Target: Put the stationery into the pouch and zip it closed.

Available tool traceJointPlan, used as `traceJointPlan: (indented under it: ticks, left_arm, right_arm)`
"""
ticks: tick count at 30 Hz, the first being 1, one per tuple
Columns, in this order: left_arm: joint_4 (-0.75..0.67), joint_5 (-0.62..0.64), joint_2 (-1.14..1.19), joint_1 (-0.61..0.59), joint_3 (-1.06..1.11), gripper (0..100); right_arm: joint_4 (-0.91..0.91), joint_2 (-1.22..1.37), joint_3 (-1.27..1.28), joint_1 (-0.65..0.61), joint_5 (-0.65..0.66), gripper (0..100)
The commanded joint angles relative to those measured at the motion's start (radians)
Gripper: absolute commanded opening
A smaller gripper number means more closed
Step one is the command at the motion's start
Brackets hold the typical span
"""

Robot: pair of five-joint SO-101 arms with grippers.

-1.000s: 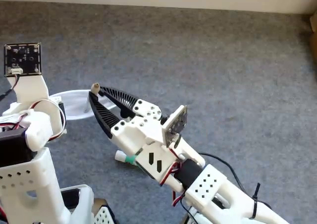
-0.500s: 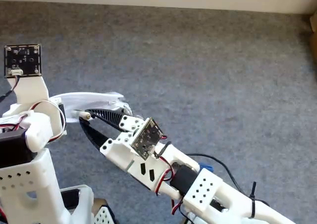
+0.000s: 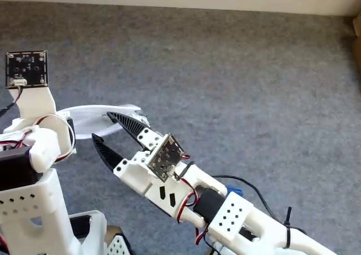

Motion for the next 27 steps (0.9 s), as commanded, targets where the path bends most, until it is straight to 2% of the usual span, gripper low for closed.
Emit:
traceJointPlan:
  ticks: [1, 15, 21, 27]
  left_arm:
    - [0.003, 0.011, 0.019, 0.028, 0.002, 1]
    - [0.0, 0.011, 0.019, 0.022, -0.001, 1]
    - [0.0, 0.011, 0.019, 0.022, 0.001, 1]
    - [0.0, 0.011, 0.019, 0.022, 0.001, 1]
  right_arm:
    - [0.104, -0.013, -0.061, -0.016, 0.009, 16.3]
    - [0.835, -0.013, -0.444, -0.015, 0.009, 16.3]
    - [1.073, -0.013, -0.633, -0.016, 0.009, 16.3]
    - [1.233, -0.013, -0.799, -0.016, 0.009, 16.3]
